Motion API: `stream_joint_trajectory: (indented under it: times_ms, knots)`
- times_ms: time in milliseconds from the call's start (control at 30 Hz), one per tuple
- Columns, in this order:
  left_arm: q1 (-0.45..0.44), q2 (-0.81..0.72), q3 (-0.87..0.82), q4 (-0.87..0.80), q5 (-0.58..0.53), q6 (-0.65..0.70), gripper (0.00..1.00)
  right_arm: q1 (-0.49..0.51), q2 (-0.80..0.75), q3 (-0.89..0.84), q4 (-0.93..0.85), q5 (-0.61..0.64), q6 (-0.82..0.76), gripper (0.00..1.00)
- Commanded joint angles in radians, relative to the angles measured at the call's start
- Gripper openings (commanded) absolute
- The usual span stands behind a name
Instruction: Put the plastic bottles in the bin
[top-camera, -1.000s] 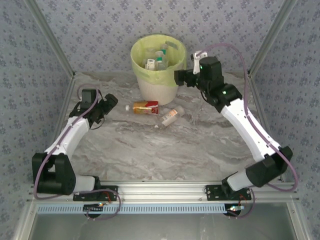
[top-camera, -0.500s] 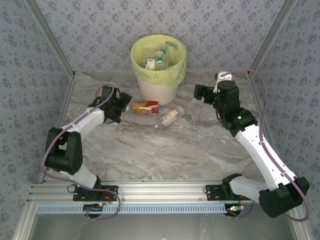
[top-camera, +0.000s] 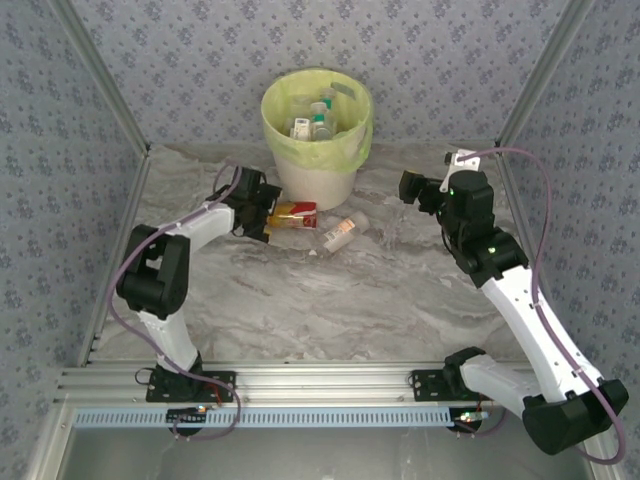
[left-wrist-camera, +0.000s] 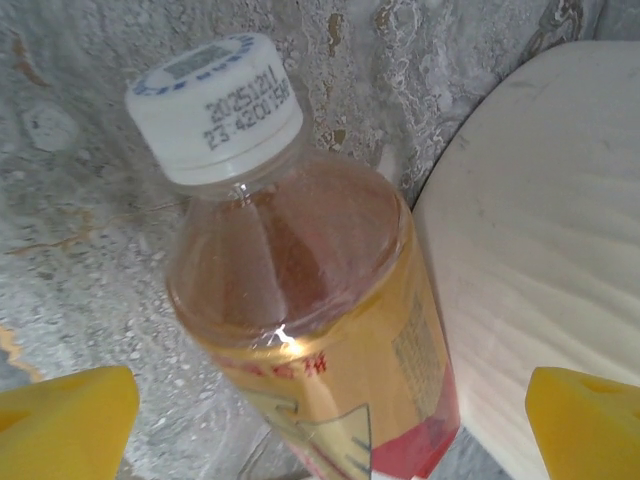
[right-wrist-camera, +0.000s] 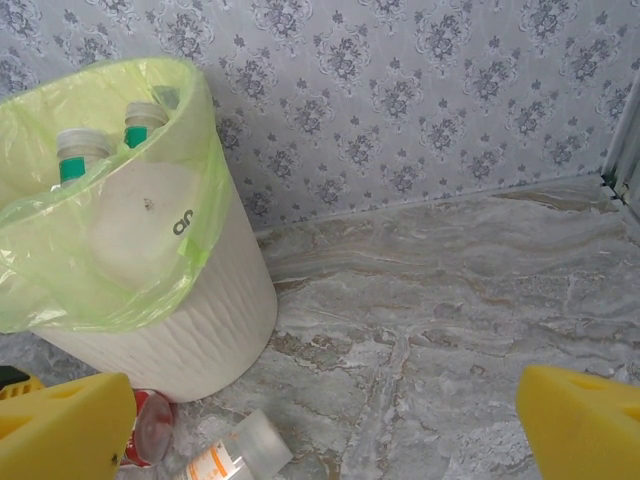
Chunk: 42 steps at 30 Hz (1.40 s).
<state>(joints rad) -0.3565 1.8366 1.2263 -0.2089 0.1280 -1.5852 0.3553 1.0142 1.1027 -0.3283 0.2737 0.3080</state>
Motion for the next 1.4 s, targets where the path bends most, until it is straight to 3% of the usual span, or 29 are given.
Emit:
stream_joint_trajectory:
  times_ms: [0, 267, 567, 767, 1000, 1367]
  knots:
    - [-0.019, 0.040, 0.054, -0.020, -0.028, -0.078, 0.99, -0.006, -0.020, -0.007, -0.028, 0.021, 0.019, 1.00]
    - [-0.041, 0.122, 0.030, 0.056, -0.017, -0.189, 0.91, -0.008, -0.031, -0.010, -0.048, 0.023, 0.025, 1.00]
    - [-0.031, 0.131, -0.047, 0.131, -0.032, -0.157, 0.64, -0.009, -0.034, -0.011, -0.052, 0.027, 0.031, 1.00]
    - [0.014, 0.063, -0.133, 0.297, 0.005, 0.090, 0.60, -0.009, -0.031, -0.016, -0.042, 0.026, 0.033, 1.00]
    - [0.047, -0.063, -0.149, 0.180, -0.039, 0.369, 0.54, -0.010, -0.032, -0.035, -0.003, -0.003, 0.038, 1.00]
    - [0.074, -0.249, -0.071, 0.070, -0.132, 0.655, 0.54, -0.010, -0.034, -0.059, 0.067, -0.056, 0.029, 1.00]
